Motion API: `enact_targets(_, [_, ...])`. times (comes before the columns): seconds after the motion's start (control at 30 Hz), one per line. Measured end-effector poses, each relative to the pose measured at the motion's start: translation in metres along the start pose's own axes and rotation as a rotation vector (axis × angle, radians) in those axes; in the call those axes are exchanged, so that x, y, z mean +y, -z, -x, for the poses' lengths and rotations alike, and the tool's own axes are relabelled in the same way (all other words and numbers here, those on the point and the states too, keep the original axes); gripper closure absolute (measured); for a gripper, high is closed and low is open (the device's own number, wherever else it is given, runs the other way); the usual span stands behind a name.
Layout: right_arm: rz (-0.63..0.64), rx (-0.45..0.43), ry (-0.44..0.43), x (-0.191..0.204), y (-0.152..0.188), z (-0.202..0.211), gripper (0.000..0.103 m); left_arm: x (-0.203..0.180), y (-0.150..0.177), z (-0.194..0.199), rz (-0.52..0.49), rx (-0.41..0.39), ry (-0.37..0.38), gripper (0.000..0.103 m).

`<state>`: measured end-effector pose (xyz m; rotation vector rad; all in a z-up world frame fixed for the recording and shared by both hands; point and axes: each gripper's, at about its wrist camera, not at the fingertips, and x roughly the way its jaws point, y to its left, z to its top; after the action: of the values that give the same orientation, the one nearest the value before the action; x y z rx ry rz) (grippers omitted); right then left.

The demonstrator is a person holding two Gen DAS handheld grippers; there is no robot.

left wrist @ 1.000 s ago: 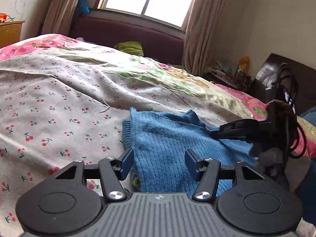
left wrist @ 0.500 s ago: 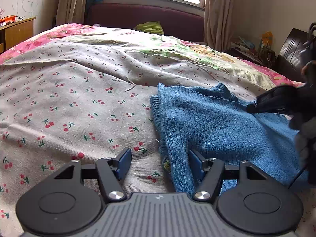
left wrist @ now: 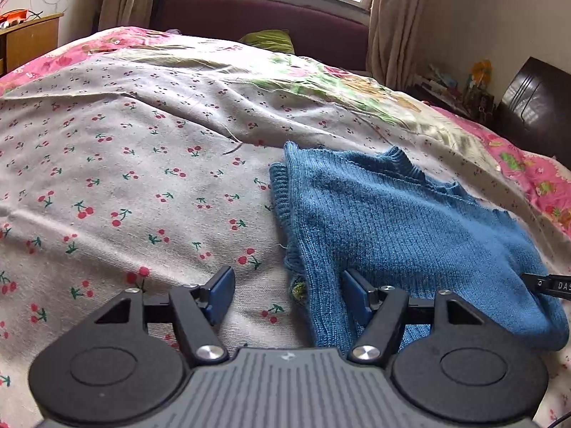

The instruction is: Fold small clothes

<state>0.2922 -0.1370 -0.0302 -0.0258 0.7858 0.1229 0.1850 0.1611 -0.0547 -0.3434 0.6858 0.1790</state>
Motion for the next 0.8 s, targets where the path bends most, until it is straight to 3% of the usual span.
enact_targets(0.07, [-0.049,-0.012,-0.028,0.000,-0.010,0.012,0.091,0.001,0.000,0.003,0.011,-0.006,0.004,0.026])
enact_targets(0.2, [0.049,-0.001,-0.110,0.033,-0.026,0.027,0.091,0.011,-0.001,0.010,0.110,0.000,0.022,0.027])
enact_targets(0.33, [0.126,0.074,-0.238,0.089,-0.040,0.026,0.090,0.021,0.002,0.026,0.256,0.018,0.058,0.027])
enact_targets(0.4, [0.184,0.111,-0.294,0.125,-0.049,0.023,0.086,0.024,0.006,0.034,0.313,0.020,0.076,0.026])
enact_targets(0.47, [0.261,0.152,-0.337,0.162,-0.057,0.017,0.075,0.028,0.012,0.035,0.372,0.043,0.097,0.026])
enact_targets(0.57, [0.386,0.199,-0.356,0.215,-0.063,0.007,0.066,0.033,0.020,0.031,0.422,0.058,0.130,0.026])
enact_targets(0.8, [0.571,0.336,-0.262,0.293,-0.058,-0.037,0.063,0.025,0.026,0.025,0.422,0.023,0.165,0.025])
